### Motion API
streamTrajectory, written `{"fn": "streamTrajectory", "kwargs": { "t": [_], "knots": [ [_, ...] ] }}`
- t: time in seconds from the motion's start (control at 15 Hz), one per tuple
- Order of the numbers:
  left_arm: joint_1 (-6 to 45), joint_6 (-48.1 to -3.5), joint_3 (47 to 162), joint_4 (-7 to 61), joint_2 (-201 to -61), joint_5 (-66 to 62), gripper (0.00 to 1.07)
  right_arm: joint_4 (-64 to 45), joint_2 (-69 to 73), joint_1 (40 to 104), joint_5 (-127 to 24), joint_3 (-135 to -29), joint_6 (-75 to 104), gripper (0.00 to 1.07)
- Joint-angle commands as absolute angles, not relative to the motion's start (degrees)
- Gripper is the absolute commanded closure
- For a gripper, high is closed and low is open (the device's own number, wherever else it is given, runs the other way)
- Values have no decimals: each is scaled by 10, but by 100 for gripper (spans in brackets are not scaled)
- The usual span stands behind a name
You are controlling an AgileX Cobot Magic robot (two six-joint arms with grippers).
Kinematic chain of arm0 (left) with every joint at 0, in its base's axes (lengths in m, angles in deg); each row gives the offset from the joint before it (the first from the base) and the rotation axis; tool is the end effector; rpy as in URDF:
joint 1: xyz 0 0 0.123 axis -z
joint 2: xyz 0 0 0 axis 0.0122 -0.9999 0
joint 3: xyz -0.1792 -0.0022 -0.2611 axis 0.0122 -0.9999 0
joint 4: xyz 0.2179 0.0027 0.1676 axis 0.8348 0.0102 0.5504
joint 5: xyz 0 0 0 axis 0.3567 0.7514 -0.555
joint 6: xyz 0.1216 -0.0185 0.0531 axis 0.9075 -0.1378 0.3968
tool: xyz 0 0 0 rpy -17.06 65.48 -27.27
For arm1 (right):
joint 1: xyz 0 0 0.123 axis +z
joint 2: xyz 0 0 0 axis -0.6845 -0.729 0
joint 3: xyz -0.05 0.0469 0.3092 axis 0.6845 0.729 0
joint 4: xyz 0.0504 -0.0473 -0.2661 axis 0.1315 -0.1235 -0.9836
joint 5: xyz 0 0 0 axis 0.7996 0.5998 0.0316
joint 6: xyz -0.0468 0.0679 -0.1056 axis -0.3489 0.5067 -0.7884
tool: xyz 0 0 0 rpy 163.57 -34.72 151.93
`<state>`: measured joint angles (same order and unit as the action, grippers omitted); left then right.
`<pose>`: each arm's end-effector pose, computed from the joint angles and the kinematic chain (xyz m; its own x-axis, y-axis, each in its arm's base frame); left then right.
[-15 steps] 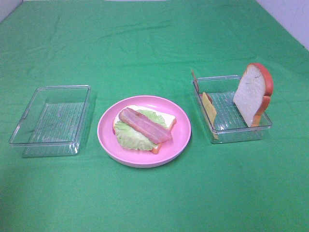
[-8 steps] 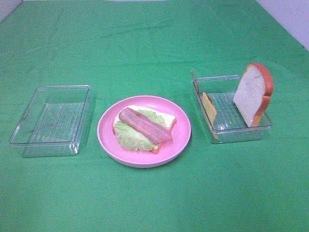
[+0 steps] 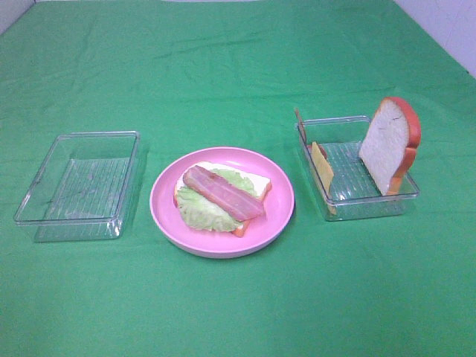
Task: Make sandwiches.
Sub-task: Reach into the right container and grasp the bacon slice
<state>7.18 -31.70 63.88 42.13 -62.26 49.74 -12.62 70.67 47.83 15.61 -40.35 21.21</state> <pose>0.0172 -0.0009 0.2715 -0.4646 0.0193 -0.8853 0.0911 0.9955 -0.0261 0.0226 -0.0035 0.2490 -0.5338 -0.0288 -0.8451 -0.0396 0.9992 -0.0090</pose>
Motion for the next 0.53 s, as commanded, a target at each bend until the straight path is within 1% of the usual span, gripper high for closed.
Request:
{"fn": "streamTrajectory", "kwargs": {
  "t": [0.07,0.33,0.4,0.47,0.53],
  "knots": [
    [71,-315,638,417,-619,488,6,-123,722,477,149,-402,207,13],
    [71,-314,638,417,-609,488,6,-123,722,477,149,-402,207,13],
    [40,-314,638,417,-610,488,6,-123,722,477,149,-402,207,13],
    [19,-314,638,417,-610,488,6,-123,722,477,149,-402,207,13],
    [11,-314,638,417,-610,488,6,-120,722,477,149,-402,207,13]
  ]
}}
